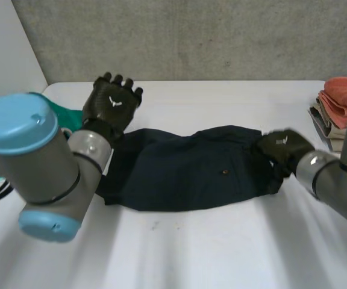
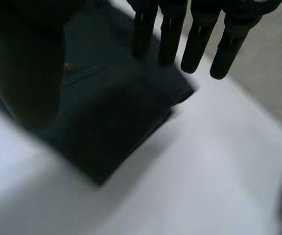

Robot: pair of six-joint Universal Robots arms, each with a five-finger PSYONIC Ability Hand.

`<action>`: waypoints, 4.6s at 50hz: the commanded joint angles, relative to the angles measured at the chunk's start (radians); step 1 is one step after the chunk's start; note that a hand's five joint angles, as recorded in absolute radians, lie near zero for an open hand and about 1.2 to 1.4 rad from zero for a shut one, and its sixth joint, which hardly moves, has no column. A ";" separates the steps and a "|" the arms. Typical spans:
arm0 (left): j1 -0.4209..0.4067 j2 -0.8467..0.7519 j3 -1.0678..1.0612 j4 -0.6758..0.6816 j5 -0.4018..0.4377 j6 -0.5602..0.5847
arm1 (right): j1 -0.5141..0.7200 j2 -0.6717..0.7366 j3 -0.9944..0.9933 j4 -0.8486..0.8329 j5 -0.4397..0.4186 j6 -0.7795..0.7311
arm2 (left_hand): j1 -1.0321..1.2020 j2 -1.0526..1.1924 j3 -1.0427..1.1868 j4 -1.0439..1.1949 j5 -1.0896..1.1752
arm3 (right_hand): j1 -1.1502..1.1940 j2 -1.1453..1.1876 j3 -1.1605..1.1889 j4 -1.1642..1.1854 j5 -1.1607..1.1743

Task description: Fold the laundry.

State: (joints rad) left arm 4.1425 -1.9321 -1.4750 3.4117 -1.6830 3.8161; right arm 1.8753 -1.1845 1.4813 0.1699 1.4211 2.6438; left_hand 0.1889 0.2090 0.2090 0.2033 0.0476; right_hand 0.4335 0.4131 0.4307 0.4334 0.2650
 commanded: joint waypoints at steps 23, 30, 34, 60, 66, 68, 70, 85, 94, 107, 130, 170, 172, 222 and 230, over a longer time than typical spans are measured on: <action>-0.013 0.044 -0.136 0.006 0.082 -0.225 | -0.071 0.056 0.263 -0.525 0.012 -0.076 | 0.007 -0.013 -0.013 -0.007 -0.026 | 0.963 0.983 0.966 0.963 0.957; -0.008 0.088 -0.146 -0.002 0.080 -0.227 | -0.197 -0.004 0.249 -0.391 0.022 -0.278 | 0.004 -0.016 -0.016 -0.010 -0.029 | 0.963 0.983 0.966 0.963 0.957; -0.005 0.111 -0.165 -0.002 0.080 -0.227 | -0.183 -0.010 0.195 -0.385 0.021 -0.431 | 0.004 -0.016 -0.016 -0.010 -0.029 | 0.963 0.983 0.966 0.963 0.957; -0.001 0.165 -0.137 0.009 0.069 -0.236 | 0.420 0.033 0.143 -0.578 -0.241 -0.448 | -0.011 -0.031 -0.031 -0.025 -0.044 | -0.259 -0.239 -0.256 -0.259 -0.265; -0.013 0.156 -0.032 0.020 0.045 -0.328 | 0.277 -0.196 0.195 -0.570 -0.225 0.282 | -0.005 -0.025 -0.025 -0.019 -0.038 | -0.259 -0.239 -0.256 -0.259 -0.265; -0.015 0.147 0.002 0.017 0.045 -0.361 | 0.201 -0.245 0.192 -0.523 -0.214 0.437 | -0.005 -0.025 -0.025 -0.019 -0.038 | -0.259 -0.239 -0.256 -0.259 -0.265; -0.038 0.102 0.054 0.008 0.049 -0.411 | 0.141 -0.270 0.185 -0.462 -0.200 0.464 | 0.001 -0.019 -0.019 -0.013 -0.032 | -0.259 -0.239 -0.256 -0.259 -0.265; -0.202 -0.235 0.285 -0.219 -0.004 -0.494 | 0.071 0.055 -0.124 -0.099 -0.113 0.352 | -0.011 -0.031 -0.031 -0.025 -0.044 | -0.259 -0.239 -0.256 -0.259 -0.265; -0.200 -0.303 0.275 -0.262 -0.109 -0.480 | 0.122 0.238 -0.223 -0.044 -0.108 0.354 | -0.005 -0.025 -0.025 -0.019 -0.038 | -0.259 -0.239 -0.256 -0.259 -0.265; -0.194 -0.366 0.222 -0.324 -0.122 -0.438 | 0.156 0.358 -0.251 -0.032 -0.025 0.207 | 0.016 -0.004 -0.004 0.001 -0.017 | -0.259 -0.239 -0.256 -0.259 -0.265; -0.114 -0.100 0.432 -0.336 0.266 -0.440 | 0.240 -0.121 0.249 -0.311 0.059 0.038 | 0.025 0.004 0.004 0.010 -0.009 | -0.259 -0.239 -0.256 -0.259 -0.265; -0.105 -0.113 0.484 -0.459 0.669 -0.449 | 0.351 0.260 0.274 -0.992 0.165 0.050 | 0.010 -0.010 -0.010 -0.004 -0.023 | 0.963 0.983 0.966 0.963 0.957; -0.104 -0.108 0.486 -0.459 0.669 -0.448 | 0.349 0.260 0.246 -0.985 0.150 0.051 | 0.010 -0.010 -0.010 -0.004 -0.023 | 0.963 0.983 0.966 0.963 0.957; -0.088 -0.057 0.533 -0.356 0.565 -0.575 | -0.729 0.675 -0.598 -1.006 -0.556 0.648 | 0.013 -0.007 -0.007 -0.001 -0.020 | 0.963 0.983 0.966 0.963 0.957; -0.099 -0.065 0.532 -0.351 0.562 -0.575 | -0.731 0.606 -0.575 -0.960 -0.443 0.645 | 0.016 -0.004 -0.004 0.001 -0.017 | -0.259 -0.239 -0.256 -0.259 -0.265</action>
State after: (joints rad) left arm 4.0512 -1.9938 -0.9429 3.0586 -1.1203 3.2415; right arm 1.1414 -0.5196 0.8865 -0.8289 0.8881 3.2912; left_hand 0.1890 0.2086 0.2090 0.2033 0.0462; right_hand 0.2550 0.2891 0.3154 0.3285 0.1818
